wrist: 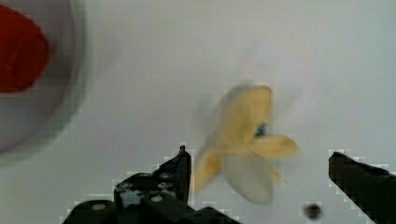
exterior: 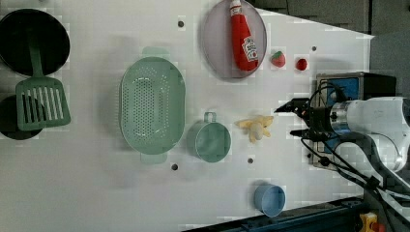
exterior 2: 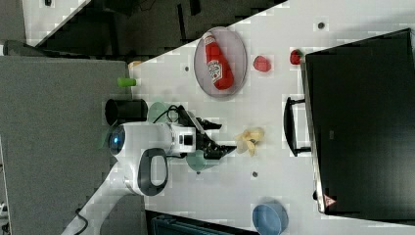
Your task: Pick banana from table and place on oven.
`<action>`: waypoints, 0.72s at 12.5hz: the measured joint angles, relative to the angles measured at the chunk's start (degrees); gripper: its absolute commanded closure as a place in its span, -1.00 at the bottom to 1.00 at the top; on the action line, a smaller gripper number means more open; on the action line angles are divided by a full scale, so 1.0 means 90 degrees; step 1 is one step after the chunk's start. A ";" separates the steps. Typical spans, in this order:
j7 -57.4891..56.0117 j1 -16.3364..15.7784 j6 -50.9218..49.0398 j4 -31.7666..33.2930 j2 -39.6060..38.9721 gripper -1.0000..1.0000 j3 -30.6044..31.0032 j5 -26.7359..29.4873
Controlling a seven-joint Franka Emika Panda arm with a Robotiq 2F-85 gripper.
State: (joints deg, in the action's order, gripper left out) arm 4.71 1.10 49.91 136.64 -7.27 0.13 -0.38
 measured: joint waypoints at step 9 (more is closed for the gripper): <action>0.0039 -0.0046 0.1150 0.0336 -0.1667 -0.68 0.0088 -0.0026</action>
State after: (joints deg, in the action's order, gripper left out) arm 5.07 0.68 60.26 139.66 -22.27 0.93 -0.62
